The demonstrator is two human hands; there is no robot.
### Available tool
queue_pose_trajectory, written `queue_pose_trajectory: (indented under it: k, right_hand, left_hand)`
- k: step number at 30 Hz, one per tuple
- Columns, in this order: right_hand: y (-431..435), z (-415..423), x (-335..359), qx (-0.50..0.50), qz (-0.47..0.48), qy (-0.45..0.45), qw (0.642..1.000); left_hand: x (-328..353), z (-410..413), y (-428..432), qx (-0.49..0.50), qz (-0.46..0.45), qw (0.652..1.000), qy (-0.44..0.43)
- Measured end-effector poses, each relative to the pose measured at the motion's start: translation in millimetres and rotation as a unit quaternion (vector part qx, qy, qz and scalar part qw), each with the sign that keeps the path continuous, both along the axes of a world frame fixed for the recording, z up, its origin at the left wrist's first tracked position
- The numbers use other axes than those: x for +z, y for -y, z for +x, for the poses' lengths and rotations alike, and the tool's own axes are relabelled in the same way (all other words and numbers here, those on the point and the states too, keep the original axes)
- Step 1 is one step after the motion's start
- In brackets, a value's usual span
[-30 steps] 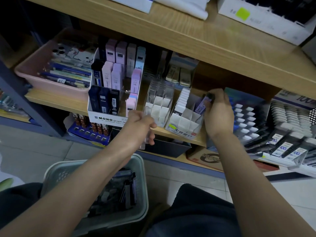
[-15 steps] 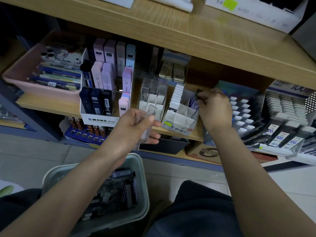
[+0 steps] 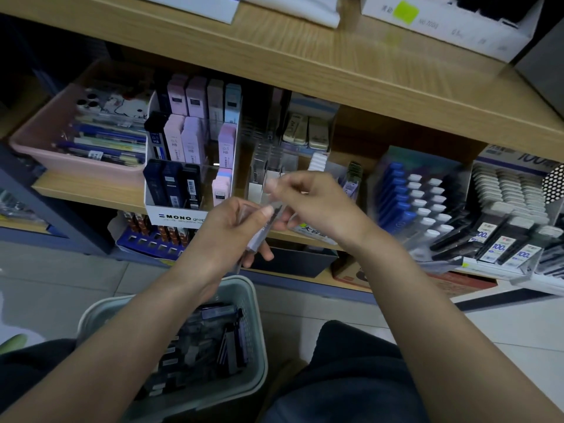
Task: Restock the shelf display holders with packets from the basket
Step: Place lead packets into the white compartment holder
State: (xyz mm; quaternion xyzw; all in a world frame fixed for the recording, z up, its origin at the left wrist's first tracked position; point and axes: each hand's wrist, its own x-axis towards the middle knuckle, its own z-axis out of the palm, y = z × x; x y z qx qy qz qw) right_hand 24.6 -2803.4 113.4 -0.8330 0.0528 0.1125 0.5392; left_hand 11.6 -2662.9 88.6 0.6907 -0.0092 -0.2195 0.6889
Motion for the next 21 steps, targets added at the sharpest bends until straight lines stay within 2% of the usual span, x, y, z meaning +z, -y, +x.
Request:
queue_pose_trajectory:
  k: [5, 7, 10, 12, 14, 17, 21]
  right_hand:
    - [3, 2, 2, 0.033, 0.075, -0.088, 0.993]
    - [2, 3, 3, 0.027, 0.081, -0.081, 0.993]
    - [3, 13, 2, -0.072, 0.103, -0.009, 0.992]
    - [9, 21, -3, -0.132, 0.041, 0.095, 0.986]
    - [16, 28, -13, -0.153, -0.094, 0.192, 0.965]
    - [20, 32, -29, -0.132, -0.215, 0.215, 0.943]
    - [20, 40, -35, -0.152, -0.26, 0.265, 0.916]
  left_hand:
    - [2, -1, -5, 0.008, 0.023, 1.0, 0.013]
    - [0, -1, -5, 0.021, 0.018, 1.0, 0.008]
    - [-4, 6, -9, 0.068, -0.007, 0.997, -0.02]
    - [-6, 10, -12, 0.097, 0.001, 0.995, -0.038]
    - [-10, 13, -14, 0.111, 0.01, 0.992, -0.054]
    - [-12, 14, -15, 0.117, 0.01, 0.991, -0.067]
    - [-12, 17, -18, 0.129, 0.012, 0.989, -0.071]
